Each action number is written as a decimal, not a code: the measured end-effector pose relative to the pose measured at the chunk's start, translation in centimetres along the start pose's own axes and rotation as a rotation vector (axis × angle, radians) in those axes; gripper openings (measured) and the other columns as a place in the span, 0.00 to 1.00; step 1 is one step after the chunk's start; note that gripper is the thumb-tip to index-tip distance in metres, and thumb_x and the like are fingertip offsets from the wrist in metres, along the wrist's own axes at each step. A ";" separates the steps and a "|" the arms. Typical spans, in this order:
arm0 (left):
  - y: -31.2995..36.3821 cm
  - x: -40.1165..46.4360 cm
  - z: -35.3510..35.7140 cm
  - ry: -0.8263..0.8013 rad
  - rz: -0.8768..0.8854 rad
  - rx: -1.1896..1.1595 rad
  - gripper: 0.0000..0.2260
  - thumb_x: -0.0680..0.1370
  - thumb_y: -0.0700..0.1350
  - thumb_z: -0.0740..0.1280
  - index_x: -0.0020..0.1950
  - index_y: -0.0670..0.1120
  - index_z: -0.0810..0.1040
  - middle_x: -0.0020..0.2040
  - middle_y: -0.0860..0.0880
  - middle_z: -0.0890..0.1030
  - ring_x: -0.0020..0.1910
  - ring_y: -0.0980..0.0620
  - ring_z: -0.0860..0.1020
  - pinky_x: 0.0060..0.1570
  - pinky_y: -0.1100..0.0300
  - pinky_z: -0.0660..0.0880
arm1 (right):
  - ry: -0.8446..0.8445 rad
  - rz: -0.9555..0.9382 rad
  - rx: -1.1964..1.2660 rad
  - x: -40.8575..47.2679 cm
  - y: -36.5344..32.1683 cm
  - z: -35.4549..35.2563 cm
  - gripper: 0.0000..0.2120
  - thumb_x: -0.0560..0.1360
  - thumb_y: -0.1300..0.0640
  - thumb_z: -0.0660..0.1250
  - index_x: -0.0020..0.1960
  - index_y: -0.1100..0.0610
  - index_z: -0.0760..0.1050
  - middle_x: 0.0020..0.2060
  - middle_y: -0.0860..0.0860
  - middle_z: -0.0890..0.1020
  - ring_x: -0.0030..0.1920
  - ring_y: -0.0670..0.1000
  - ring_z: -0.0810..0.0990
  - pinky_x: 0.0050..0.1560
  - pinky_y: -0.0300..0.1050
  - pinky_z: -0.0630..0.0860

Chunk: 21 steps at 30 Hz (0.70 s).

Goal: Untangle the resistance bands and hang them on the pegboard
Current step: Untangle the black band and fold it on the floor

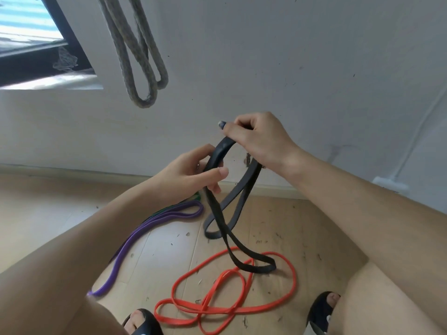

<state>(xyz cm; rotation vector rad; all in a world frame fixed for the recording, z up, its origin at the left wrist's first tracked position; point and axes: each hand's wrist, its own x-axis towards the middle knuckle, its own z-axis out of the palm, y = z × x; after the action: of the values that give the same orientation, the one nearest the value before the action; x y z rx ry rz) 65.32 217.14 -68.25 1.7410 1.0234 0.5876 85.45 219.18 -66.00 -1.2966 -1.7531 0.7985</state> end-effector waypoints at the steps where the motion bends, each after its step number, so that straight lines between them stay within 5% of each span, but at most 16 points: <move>1: 0.0 -0.1 0.0 -0.013 -0.023 -0.041 0.15 0.80 0.55 0.68 0.60 0.46 0.75 0.40 0.45 0.80 0.44 0.45 0.82 0.58 0.47 0.80 | 0.018 0.002 0.003 0.1 0.0 -0.2 0.22 0.80 0.47 0.68 0.33 0.60 0.71 0.24 0.45 0.64 0.28 0.47 0.64 0.34 0.42 0.64; 8: 0.3 -0.2 -0.1 0.092 0.072 -0.098 0.08 0.81 0.49 0.67 0.50 0.45 0.75 0.32 0.49 0.68 0.30 0.50 0.65 0.33 0.53 0.66 | -0.089 0.059 -0.068 0.7 0.7 -1.1 0.23 0.82 0.43 0.64 0.33 0.56 0.74 0.25 0.45 0.73 0.28 0.46 0.68 0.36 0.45 0.68; 12: 0.3 0.0 0.3 0.069 0.105 -0.009 0.10 0.84 0.47 0.65 0.54 0.40 0.75 0.34 0.48 0.73 0.32 0.48 0.70 0.38 0.51 0.72 | -0.213 0.033 -0.018 0.0 0.6 0.2 0.25 0.84 0.41 0.58 0.37 0.57 0.78 0.27 0.46 0.77 0.30 0.45 0.73 0.40 0.45 0.70; 17: -0.1 -0.1 0.4 0.069 0.070 0.011 0.07 0.84 0.44 0.65 0.53 0.39 0.75 0.35 0.50 0.77 0.32 0.49 0.73 0.37 0.51 0.74 | -0.162 -0.036 -0.057 0.0 0.4 0.8 0.23 0.80 0.44 0.68 0.35 0.60 0.76 0.26 0.47 0.69 0.29 0.46 0.68 0.35 0.46 0.67; 21: -0.2 -0.3 -0.3 0.046 0.057 0.068 0.07 0.84 0.52 0.65 0.51 0.49 0.76 0.33 0.49 0.76 0.34 0.48 0.78 0.45 0.41 0.77 | -0.109 -0.022 -0.033 0.2 0.3 -0.5 0.22 0.79 0.46 0.70 0.35 0.61 0.75 0.23 0.43 0.66 0.27 0.45 0.66 0.36 0.47 0.68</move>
<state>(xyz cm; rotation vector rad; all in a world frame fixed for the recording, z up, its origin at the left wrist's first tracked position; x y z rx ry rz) 64.84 217.12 -68.31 1.8281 1.0389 0.6375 86.03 219.45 -65.96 -1.2737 -1.8702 0.8446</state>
